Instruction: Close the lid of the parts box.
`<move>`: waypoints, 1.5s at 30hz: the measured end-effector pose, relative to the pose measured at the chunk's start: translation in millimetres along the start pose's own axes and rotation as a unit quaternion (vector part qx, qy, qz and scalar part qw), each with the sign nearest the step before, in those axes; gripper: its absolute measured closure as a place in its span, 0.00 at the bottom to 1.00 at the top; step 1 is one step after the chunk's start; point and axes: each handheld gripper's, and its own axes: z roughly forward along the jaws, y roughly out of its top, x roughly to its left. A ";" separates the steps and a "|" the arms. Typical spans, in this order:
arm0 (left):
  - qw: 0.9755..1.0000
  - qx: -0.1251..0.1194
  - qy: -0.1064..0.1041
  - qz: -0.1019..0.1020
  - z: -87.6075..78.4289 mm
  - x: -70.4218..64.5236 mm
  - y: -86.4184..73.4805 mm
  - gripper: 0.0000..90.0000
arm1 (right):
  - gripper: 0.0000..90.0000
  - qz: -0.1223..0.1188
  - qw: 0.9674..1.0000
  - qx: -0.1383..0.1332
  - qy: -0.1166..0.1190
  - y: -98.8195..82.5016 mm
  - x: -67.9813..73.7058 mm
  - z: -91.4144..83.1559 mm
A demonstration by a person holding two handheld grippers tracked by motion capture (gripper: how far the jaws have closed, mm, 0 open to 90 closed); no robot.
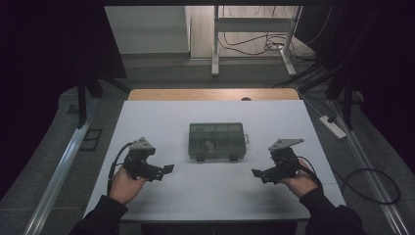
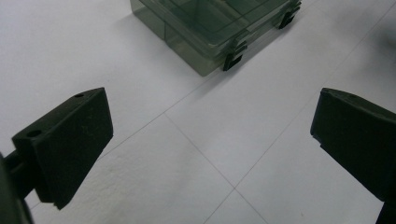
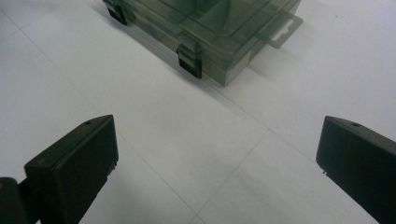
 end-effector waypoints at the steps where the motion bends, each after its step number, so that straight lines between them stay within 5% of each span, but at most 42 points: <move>1: 1.000 -0.001 0.001 0.000 -1.5 0.2 -0.9 0.00 | 0.00 0.000 1.000 0.001 -0.001 -1.5 -0.3 -1.1; 45: 0.998 -0.018 0.046 -0.033 -52.5 -4.4 -41.7 0.00 | 0.00 0.077 0.996 -0.002 -0.054 -53.8 -6.7 -56.5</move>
